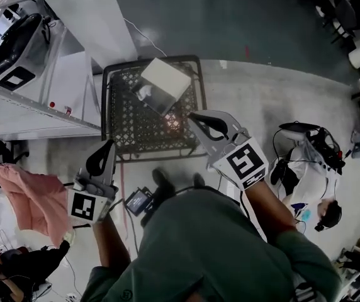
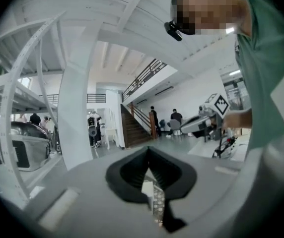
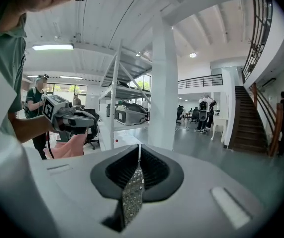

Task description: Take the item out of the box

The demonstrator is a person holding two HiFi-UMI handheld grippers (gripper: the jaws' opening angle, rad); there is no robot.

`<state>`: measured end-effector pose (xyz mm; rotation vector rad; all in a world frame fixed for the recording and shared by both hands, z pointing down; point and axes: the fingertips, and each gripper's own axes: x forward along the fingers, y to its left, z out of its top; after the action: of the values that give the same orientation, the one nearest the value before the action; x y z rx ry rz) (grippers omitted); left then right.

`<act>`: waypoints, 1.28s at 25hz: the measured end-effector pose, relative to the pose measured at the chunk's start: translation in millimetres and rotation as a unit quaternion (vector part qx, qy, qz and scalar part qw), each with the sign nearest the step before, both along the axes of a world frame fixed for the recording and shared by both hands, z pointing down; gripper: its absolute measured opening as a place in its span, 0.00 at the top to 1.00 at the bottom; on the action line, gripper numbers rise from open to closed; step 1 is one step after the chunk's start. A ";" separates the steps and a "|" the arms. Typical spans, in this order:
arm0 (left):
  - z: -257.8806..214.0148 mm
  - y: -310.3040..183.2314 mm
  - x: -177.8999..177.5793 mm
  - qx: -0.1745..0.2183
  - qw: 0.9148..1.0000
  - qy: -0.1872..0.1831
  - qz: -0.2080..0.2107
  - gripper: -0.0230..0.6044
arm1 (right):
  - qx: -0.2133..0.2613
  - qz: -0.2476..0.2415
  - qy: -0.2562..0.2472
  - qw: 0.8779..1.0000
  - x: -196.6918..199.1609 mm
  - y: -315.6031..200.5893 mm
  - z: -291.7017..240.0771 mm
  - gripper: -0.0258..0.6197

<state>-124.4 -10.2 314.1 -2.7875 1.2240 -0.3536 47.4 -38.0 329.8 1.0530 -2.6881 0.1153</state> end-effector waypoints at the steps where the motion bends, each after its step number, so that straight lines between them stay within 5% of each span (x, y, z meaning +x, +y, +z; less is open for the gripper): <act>1: -2.2 -8.2 -5.6 0.002 1.000 0.004 0.008 0.96 | 0.003 0.009 -0.001 1.000 -5.8 -5.2 -3.2 0.93; 10: -10.4 -64.2 -56.7 0.000 0.996 0.025 0.085 0.96 | 0.005 0.078 0.011 0.997 -61.6 -35.2 -13.5 0.93; 16: -1.4 -77.2 -60.7 -0.007 0.992 0.035 0.120 0.96 | -0.003 0.099 0.023 0.995 -77.5 -41.1 -10.7 0.93; 23: 6.4 -96.4 -67.7 -0.016 0.993 0.041 0.107 0.96 | -0.015 0.093 0.028 0.995 -81.3 -60.7 -0.1 0.93; 32: 32.7 -153.5 -83.1 -0.047 0.998 0.010 0.050 0.96 | -0.038 0.026 0.011 0.999 -104.8 -139.2 34.8 0.92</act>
<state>-207.5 -163.8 346.7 -2.9244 1.0942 -0.3867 -57.5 -177.1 364.7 1.0944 -2.6158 0.2134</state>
